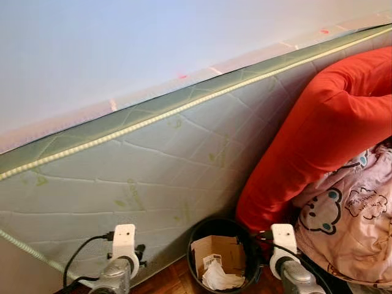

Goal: Clean up the room

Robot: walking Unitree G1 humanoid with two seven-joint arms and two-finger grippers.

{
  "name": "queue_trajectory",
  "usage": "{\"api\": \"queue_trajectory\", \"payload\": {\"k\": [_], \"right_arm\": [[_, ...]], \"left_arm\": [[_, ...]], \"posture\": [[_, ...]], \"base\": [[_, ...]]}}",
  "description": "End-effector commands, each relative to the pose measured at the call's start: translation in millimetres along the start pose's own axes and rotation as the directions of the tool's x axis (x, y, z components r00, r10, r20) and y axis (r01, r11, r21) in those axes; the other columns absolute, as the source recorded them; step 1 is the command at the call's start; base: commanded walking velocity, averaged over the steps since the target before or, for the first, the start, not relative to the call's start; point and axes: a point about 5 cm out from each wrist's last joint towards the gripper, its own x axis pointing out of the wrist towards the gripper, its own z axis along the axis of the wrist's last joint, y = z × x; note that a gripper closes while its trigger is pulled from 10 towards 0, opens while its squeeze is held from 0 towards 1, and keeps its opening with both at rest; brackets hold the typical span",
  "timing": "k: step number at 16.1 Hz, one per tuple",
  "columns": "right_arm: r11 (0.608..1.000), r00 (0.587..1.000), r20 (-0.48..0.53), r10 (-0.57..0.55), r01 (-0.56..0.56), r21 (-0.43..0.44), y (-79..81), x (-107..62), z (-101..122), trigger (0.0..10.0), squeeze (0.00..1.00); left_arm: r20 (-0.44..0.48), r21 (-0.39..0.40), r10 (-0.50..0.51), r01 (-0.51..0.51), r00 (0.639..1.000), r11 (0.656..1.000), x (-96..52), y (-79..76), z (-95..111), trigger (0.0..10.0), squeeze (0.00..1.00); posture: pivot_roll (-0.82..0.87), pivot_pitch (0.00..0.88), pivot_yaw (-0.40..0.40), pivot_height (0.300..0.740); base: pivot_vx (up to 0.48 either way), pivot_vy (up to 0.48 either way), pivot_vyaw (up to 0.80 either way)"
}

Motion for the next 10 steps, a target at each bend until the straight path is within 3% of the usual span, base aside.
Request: {"api": "queue_trajectory", "payload": {"k": [1, 4, 7, 10], "right_arm": [[0.998, 0.999, -0.019, -0.031, 0.032, 0.053, -7.3, -1.2, -4, 10.0, 0.00], [0.994, 0.997, -0.044, -0.063, 0.066, 0.090, -7.8, -2.9, -12, 10.0, 0.00], [0.998, 0.998, -0.065, -0.017, 0.021, 0.060, 10.0, -4.3, -22, 10.0, 0.00], [0.998, 0.996, -0.085, -0.031, 0.035, 0.043, 8.2, -7.1, -31, 10.0, 0.00]], "left_arm": [[-0.051, 0.027, -0.017, 0.019, 0.999, 0.999, -1.4, -1.7, -10, 10.0, 0.00], [-0.060, 0.016, -0.018, 0.019, 0.998, 1.000, -1.9, -5.9, -13, 10.0, 0.00], [-0.066, 0.016, -0.019, 0.020, 0.998, 1.000, -2.7, -8.9, -17, 10.0, 0.00], [-0.086, 0.009, -0.008, 0.009, 0.996, 1.000, -3.3, -14.5, -21, 10.0, 0.00]], "posture": [[-0.08, 0.000, 0.006, 0.740], [-0.07, 0.000, 0.001, 0.740], [-0.06, 0.000, -0.001, 0.740], [-0.07, 0.000, 0.000, 0.740]], "base": [[0.000, 0.000, 0.00], [0.000, 0.000, 0.00], [0.000, 0.000, 0.00], [0.000, 0.000, 0.00]]}}
